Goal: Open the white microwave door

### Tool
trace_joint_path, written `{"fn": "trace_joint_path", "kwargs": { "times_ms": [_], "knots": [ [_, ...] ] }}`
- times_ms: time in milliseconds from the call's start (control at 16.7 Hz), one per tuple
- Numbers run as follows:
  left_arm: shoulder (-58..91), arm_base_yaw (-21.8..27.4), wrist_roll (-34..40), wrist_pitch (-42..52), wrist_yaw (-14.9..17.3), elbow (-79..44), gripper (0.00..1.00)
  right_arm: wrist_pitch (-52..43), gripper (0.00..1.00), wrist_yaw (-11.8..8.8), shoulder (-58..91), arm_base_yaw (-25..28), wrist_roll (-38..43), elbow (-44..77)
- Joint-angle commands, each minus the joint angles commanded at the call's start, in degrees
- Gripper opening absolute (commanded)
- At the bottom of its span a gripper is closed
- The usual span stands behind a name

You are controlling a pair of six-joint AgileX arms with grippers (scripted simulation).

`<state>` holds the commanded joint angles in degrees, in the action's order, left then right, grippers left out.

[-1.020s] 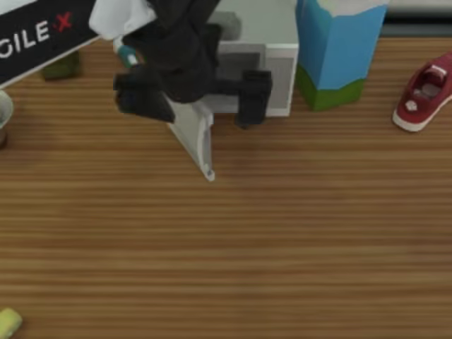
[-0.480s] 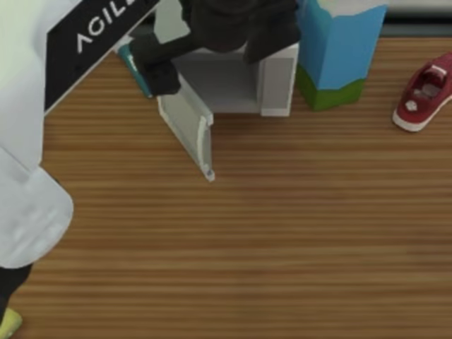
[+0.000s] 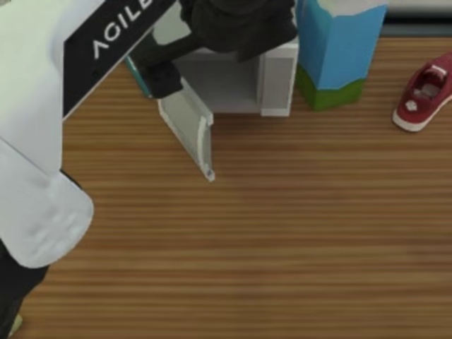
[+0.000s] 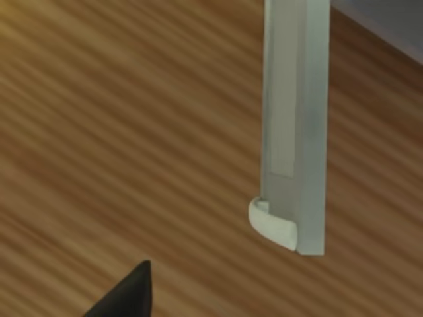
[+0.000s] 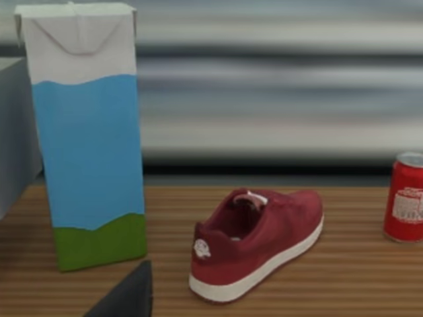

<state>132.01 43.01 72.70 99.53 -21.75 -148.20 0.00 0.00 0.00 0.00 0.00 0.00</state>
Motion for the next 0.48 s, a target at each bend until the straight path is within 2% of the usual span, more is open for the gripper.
{"fn": "trace_joint_path", "kwargs": {
  "times_ms": [240,480],
  "knots": [
    [-0.6,-0.7,-0.7,-2.2,0.1,2.3,1.00,0.0,1.00,0.0,0.0,0.0,0.0,0.0],
    [-2.8,-2.2,-2.4,-11.2,0.2,13.0,1.00,0.0,1.00,0.0,0.0,0.0,0.0,0.0]
  ]
}}
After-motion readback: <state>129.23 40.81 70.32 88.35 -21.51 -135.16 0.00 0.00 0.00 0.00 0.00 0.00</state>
